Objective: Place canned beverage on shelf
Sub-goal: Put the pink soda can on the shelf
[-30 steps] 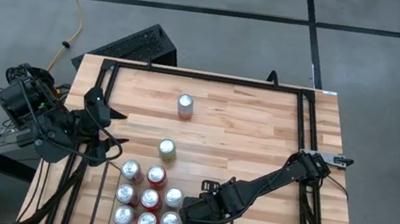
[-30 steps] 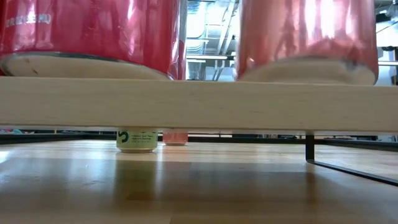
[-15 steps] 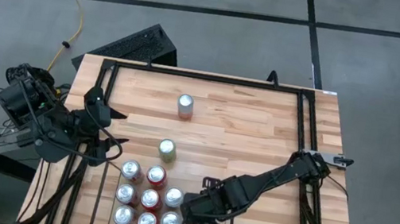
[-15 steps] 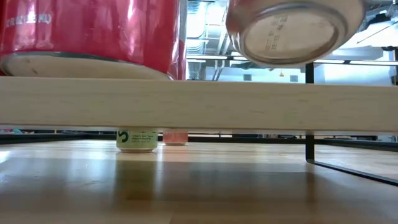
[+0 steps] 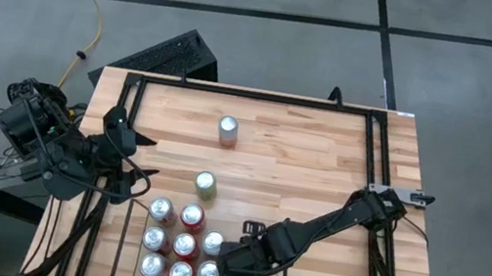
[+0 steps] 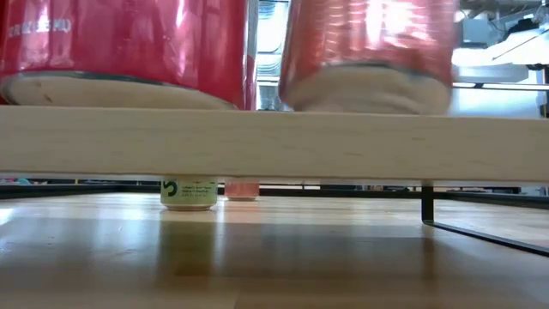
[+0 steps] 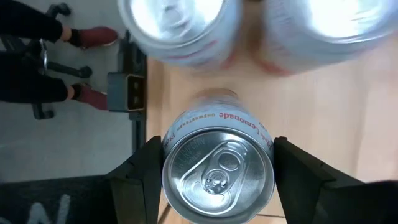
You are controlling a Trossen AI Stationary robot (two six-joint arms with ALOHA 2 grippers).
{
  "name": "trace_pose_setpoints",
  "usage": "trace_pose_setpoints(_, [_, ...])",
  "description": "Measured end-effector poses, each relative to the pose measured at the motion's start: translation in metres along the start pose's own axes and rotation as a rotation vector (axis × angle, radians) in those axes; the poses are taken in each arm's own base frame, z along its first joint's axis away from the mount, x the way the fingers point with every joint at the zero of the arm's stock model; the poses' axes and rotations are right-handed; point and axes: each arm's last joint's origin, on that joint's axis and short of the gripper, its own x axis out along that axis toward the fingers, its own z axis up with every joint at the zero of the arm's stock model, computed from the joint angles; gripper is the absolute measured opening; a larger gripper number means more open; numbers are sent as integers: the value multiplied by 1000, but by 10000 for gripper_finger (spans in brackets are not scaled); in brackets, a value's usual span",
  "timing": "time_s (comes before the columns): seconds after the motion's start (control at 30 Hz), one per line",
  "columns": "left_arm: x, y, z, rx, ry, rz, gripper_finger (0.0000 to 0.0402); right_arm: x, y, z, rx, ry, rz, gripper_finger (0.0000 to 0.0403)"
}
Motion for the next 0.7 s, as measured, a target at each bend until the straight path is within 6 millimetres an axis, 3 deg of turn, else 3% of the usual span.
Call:
trace_pose_setpoints(0.23, [0, 0, 0, 0, -4, 4, 281, 7, 6, -6, -19, 44, -14, 228])
trace_pose_setpoints(0.7, [0, 0, 0, 0, -8, 9, 281, 8, 2, 1, -37, 34, 62, 244])
